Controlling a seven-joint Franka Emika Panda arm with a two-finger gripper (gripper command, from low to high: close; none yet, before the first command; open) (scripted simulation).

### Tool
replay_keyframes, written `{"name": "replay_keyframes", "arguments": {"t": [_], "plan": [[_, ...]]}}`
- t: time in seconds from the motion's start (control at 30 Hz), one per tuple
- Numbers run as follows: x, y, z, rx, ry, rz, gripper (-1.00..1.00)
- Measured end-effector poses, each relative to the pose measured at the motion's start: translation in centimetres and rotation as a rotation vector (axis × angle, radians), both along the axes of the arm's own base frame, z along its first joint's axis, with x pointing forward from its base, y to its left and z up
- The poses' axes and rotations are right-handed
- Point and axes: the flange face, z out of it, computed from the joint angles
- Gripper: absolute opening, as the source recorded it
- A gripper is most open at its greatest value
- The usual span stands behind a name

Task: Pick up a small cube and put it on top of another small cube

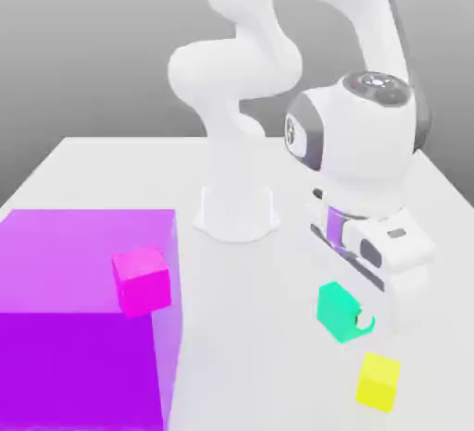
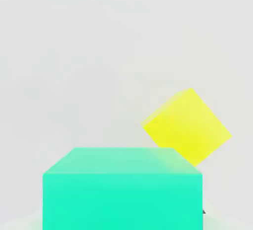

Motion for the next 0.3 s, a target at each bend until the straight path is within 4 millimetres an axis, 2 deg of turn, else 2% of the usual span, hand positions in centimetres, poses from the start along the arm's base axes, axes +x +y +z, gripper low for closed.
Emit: {"name": "replay_keyframes", "arguments": {"t": [0.07,0.17,0.2,0.3], "plan": [[0.6,0.7,-1.2,-0.001,-0.004,0.019,-1.00],[0.8,0.9,-4.8,-0.002,-0.004,0.025,-1.00],[0.7,0.9,-5.6,-0.002,-0.003,0.026,1.00],[0.7,0.9,-5.6,-0.002,-0.003,0.026,1.00]]}}
